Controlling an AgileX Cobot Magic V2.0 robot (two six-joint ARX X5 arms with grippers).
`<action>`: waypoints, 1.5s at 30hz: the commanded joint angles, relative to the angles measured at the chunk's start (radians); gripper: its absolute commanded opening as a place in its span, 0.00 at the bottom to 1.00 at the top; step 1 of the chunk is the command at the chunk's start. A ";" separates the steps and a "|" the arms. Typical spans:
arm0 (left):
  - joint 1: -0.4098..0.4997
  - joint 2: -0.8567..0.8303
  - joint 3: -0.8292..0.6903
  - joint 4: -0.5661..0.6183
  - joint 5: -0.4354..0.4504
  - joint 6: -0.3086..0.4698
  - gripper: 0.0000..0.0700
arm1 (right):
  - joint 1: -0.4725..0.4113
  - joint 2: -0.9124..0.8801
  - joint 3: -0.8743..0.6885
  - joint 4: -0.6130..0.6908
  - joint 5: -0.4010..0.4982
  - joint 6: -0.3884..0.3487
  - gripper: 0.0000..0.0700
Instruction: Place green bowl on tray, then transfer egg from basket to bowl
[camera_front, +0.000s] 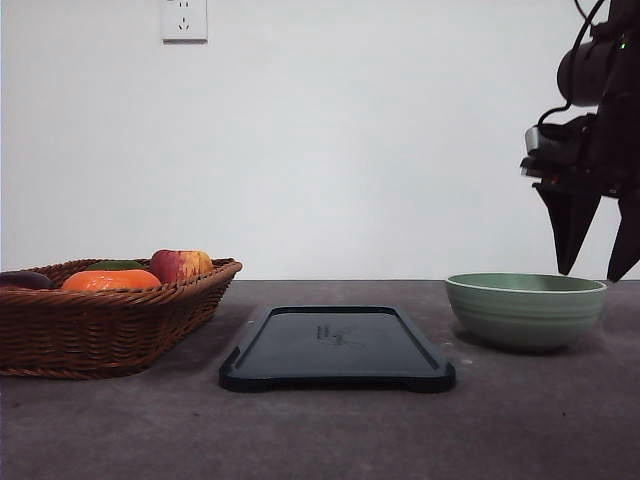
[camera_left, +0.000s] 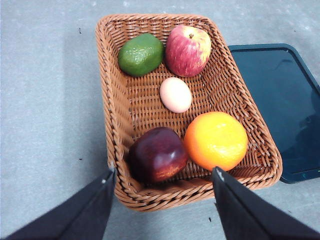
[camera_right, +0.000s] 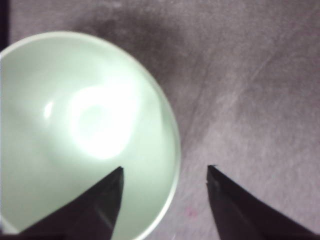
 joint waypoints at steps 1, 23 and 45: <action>-0.001 0.004 0.020 0.008 0.003 0.006 0.55 | -0.001 0.030 0.023 0.011 0.013 -0.011 0.35; -0.001 0.004 0.020 0.008 0.002 0.006 0.55 | -0.007 0.082 0.141 -0.119 0.016 -0.012 0.00; -0.001 0.005 0.020 0.008 0.002 0.006 0.55 | 0.319 0.087 0.409 -0.262 0.017 -0.025 0.00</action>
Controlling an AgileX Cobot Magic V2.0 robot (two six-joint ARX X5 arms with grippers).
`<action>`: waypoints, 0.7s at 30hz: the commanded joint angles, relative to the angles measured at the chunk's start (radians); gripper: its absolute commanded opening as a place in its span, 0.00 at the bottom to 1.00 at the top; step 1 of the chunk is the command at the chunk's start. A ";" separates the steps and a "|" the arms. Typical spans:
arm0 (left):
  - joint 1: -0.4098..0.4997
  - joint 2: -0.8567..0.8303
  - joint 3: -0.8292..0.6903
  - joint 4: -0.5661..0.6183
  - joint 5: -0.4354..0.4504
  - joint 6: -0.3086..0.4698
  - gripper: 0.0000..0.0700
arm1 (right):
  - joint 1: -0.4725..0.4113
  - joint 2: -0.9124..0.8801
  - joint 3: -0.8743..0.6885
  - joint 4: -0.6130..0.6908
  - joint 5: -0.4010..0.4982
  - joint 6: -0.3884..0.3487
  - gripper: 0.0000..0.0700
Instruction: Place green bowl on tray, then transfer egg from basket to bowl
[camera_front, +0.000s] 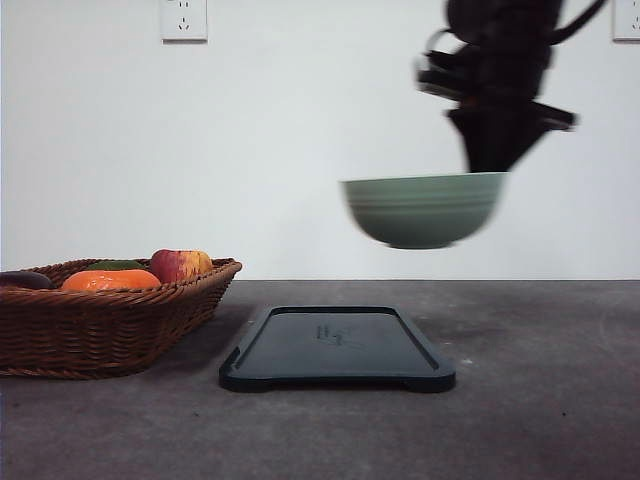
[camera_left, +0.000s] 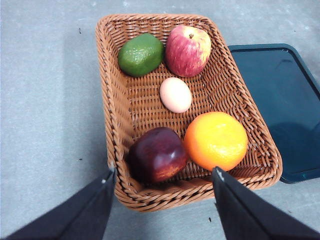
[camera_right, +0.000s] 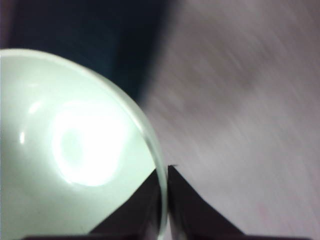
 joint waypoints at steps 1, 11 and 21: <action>-0.001 0.005 0.020 0.007 0.002 0.006 0.55 | 0.035 0.025 0.025 0.059 0.004 0.004 0.00; -0.001 0.005 0.020 0.007 0.002 0.006 0.55 | 0.119 0.132 0.025 0.219 0.030 0.049 0.00; -0.001 0.005 0.020 0.007 0.002 0.006 0.55 | 0.119 0.235 0.025 0.245 0.030 0.049 0.00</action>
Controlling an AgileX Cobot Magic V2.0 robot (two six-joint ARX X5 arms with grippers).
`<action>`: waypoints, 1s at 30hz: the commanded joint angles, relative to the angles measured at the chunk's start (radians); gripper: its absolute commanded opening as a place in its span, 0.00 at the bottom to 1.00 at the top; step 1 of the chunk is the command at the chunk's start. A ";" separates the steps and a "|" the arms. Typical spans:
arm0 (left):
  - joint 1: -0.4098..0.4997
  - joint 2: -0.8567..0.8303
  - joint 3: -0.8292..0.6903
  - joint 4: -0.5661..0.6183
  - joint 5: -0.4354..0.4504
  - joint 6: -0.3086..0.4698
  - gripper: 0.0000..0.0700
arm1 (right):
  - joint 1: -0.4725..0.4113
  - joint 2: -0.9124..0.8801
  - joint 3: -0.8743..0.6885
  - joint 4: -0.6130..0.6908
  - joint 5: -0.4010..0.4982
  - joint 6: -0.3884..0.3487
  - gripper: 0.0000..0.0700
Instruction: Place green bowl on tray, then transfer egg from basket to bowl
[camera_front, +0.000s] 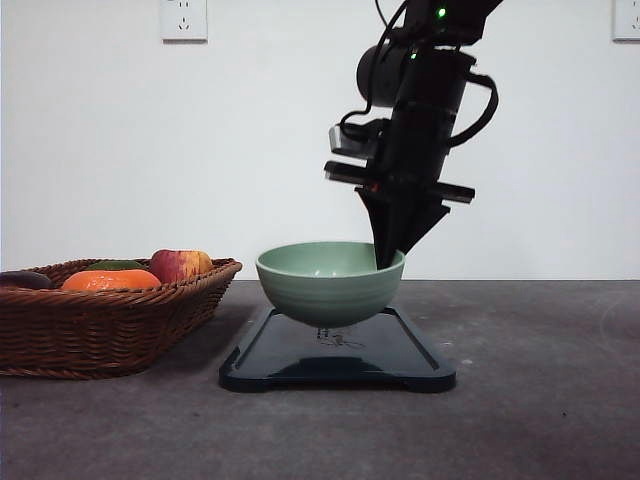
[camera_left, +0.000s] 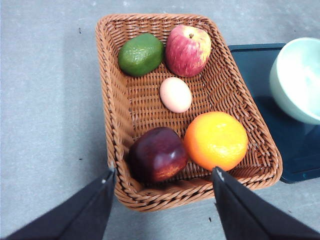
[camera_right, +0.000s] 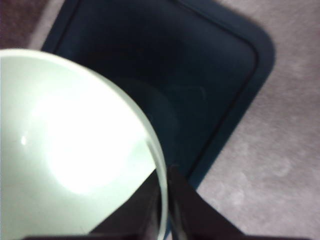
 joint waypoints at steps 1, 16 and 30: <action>-0.001 0.005 0.020 0.008 0.002 0.006 0.55 | 0.007 0.033 0.024 0.008 -0.001 0.014 0.00; -0.001 0.005 0.020 0.007 0.002 0.006 0.55 | 0.010 0.053 0.024 0.012 0.000 0.014 0.20; -0.001 0.005 0.020 -0.006 0.003 0.006 0.55 | 0.011 -0.018 0.032 0.015 0.022 0.006 0.21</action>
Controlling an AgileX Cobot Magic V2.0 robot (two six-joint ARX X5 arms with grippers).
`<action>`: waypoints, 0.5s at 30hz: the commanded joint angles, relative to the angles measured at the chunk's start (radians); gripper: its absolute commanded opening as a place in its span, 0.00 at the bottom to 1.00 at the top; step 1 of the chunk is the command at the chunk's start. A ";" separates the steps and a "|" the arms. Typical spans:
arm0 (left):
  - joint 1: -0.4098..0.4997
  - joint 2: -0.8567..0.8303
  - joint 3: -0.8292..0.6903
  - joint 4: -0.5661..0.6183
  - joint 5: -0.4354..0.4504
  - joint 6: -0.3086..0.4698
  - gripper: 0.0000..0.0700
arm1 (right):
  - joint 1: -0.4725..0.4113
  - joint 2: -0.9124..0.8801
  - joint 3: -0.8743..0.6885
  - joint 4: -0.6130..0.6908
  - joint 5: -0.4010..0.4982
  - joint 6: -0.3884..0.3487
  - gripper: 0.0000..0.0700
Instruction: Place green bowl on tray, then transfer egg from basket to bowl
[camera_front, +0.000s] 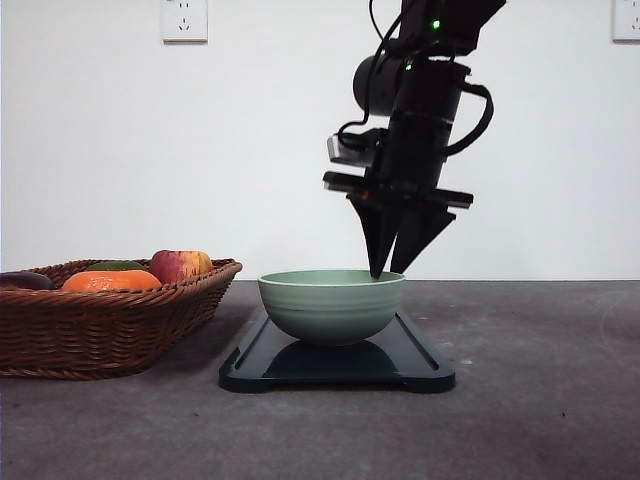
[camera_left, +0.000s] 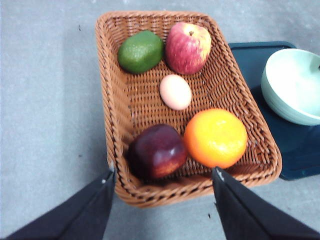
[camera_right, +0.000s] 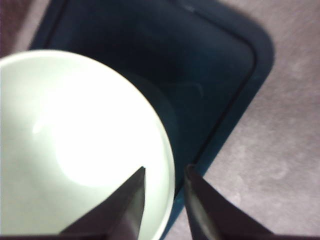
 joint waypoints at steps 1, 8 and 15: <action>-0.001 0.005 0.020 0.007 0.002 0.006 0.55 | 0.009 -0.028 0.012 0.024 0.003 0.006 0.21; -0.001 0.005 0.020 0.007 0.003 0.006 0.55 | 0.009 -0.171 -0.148 0.168 -0.001 0.006 0.21; -0.001 0.005 0.020 0.008 0.002 0.006 0.55 | 0.010 -0.416 -0.518 0.424 -0.001 0.006 0.21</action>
